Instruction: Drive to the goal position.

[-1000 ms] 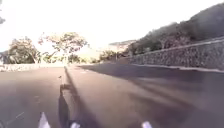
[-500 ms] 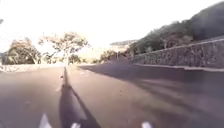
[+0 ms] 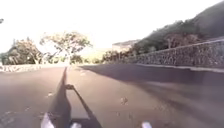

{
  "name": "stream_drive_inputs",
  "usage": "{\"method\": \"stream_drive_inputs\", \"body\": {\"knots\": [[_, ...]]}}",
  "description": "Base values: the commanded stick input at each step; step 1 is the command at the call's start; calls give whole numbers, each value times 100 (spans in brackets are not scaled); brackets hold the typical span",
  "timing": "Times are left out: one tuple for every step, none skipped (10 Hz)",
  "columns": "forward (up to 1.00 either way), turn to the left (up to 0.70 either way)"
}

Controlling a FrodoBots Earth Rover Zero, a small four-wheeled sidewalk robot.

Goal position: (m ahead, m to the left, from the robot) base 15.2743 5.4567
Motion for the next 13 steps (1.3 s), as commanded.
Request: {"method": "stream_drive_inputs", "body": {"knots": [[85,0],[85,0],[85,0],[85,0],[85,0],[85,0],[85,0],[85,0],[85,0],[85,0],[85,0],[85,0],[85,0]]}}
